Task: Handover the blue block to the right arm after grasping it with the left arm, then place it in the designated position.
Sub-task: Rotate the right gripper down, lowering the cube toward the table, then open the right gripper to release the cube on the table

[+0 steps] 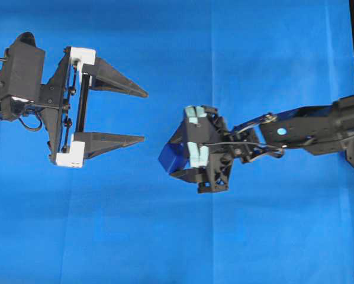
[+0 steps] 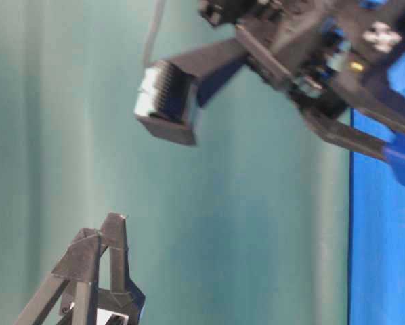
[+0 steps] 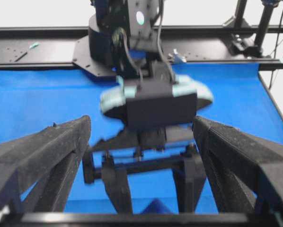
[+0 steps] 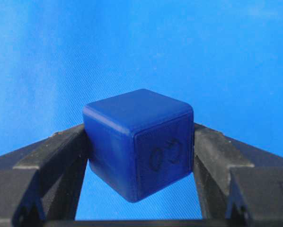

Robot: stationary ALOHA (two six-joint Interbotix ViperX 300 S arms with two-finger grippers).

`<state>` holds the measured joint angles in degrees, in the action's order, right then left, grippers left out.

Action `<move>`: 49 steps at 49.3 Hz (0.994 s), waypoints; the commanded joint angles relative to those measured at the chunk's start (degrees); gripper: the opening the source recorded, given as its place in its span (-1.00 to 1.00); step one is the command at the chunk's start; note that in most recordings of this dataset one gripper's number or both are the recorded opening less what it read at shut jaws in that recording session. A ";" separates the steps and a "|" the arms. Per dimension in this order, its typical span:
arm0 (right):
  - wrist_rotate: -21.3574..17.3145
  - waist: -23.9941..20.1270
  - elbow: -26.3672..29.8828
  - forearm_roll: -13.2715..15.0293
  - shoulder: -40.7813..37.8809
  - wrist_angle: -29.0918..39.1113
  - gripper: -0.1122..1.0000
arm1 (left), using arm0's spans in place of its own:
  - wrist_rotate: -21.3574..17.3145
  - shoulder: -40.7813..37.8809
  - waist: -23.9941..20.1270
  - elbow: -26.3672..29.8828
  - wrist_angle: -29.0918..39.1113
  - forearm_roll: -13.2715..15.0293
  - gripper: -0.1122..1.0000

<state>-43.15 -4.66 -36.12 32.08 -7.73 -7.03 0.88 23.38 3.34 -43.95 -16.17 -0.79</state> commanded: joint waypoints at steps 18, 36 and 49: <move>0.18 2.72 3.34 -1.14 -7.47 -5.36 0.19 | 0.00 0.26 0.09 0.97 -0.26 0.00 0.87; 0.53 2.90 2.90 -0.97 -7.91 -6.15 0.19 | 0.00 0.26 0.09 0.97 -0.26 -0.09 0.87; 0.53 2.90 2.81 -0.70 -7.82 -6.15 0.19 | 0.00 0.26 0.09 0.97 -0.26 0.00 0.87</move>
<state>-42.71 -1.85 -33.75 31.20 -16.26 -12.83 0.88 23.20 3.43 -43.95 -16.17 -0.79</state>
